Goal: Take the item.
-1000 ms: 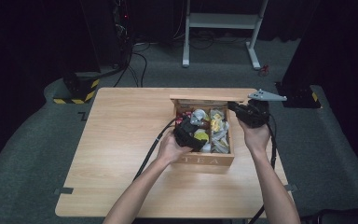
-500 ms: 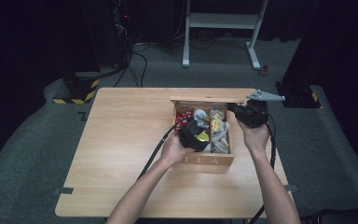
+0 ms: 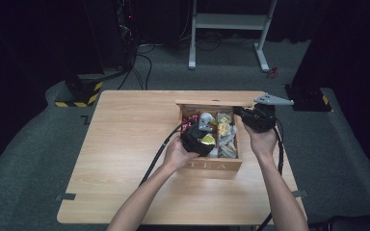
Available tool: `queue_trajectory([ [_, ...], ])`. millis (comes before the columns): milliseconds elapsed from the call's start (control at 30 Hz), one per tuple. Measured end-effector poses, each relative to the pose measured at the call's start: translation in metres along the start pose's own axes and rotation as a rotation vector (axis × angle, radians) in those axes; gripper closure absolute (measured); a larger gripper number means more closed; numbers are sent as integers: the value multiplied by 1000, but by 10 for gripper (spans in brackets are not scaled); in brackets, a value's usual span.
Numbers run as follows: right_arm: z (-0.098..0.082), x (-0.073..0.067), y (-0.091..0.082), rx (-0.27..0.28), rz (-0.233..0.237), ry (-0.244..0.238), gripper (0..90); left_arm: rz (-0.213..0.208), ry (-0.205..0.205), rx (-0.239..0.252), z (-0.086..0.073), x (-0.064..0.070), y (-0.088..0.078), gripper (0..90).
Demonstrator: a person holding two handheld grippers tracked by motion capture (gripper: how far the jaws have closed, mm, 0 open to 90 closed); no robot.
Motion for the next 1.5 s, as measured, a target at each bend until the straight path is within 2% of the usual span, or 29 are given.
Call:
queue_trajectory([
  [100, 2, 1, 0, 0, 2, 4, 900, -1, -17, 25, 1, 0, -4, 385],
  [233, 3, 2, -1, -4, 4, 7, 900, 4, -24, 33, 3, -2, -10, 385],
  [267, 4, 2, -2, 4, 7, 15, 900, -12, -37, 45, 2, -2, -13, 385],
  [333, 4, 2, -2, 4, 8, 2, 900, 1, -31, 46, 2, -5, -16, 385],
  [367, 4, 2, -3, 0, 7, 1, 900, -9, -55, 52, 1, -7, -17, 385],
  [400, 4, 2, -3, -4, 9, 3, 900, -19, -60, 52, 0, -7, -18, 385],
  [467, 3, 2, -3, -12, 4, -5, 900, -13, -55, 47, -3, -9, -19, 385],
  [533, 1, 2, -1, -21, 4, -3, 900, -21, -78, 55, -5, -12, -20, 385],
  [667, 1, 1, 0, -28, -1, -9, 900, -23, -99, 70, -9, -17, -29, 385],
  [767, 1, 1, 0, -22, 7, -3, 900, -47, -118, 83, -11, -21, -37, 386],
  [833, 3, 1, -2, -1, 18, 5, 900, -52, -118, 100, -11, -23, -43, 386],
  [933, 3, -1, 0, -11, 21, -5, 900, -34, -107, 111, -11, -24, -51, 387],
  [1033, 3, -1, 1, -9, 22, -5, 900, -29, -113, 117, -12, -27, -57, 386],
  [1167, 1, -3, 0, -10, 19, -9, 900, -27, -139, 145, -22, -31, -67, 386],
  [1267, 0, -2, 1, -15, 20, 3, 900, -26, -186, 158, -31, -38, -74, 387],
  [1333, -1, -2, 1, -10, 23, 1, 900, -17, -201, 167, -36, -43, -79, 387],
  [1500, -4, -3, 0, -7, 38, 11, 900, -14, -236, 192, -43, -51, -90, 387],
])
Point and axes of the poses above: each handheld gripper's, and its own axes: y roughly forward along the jaws, z roughly out of its top, x roughly to its right, the point moved 4 cm from there along y, roughly forward along the jaws, and after that the axes turned 8 degrees about z, right-handed, at the moved point
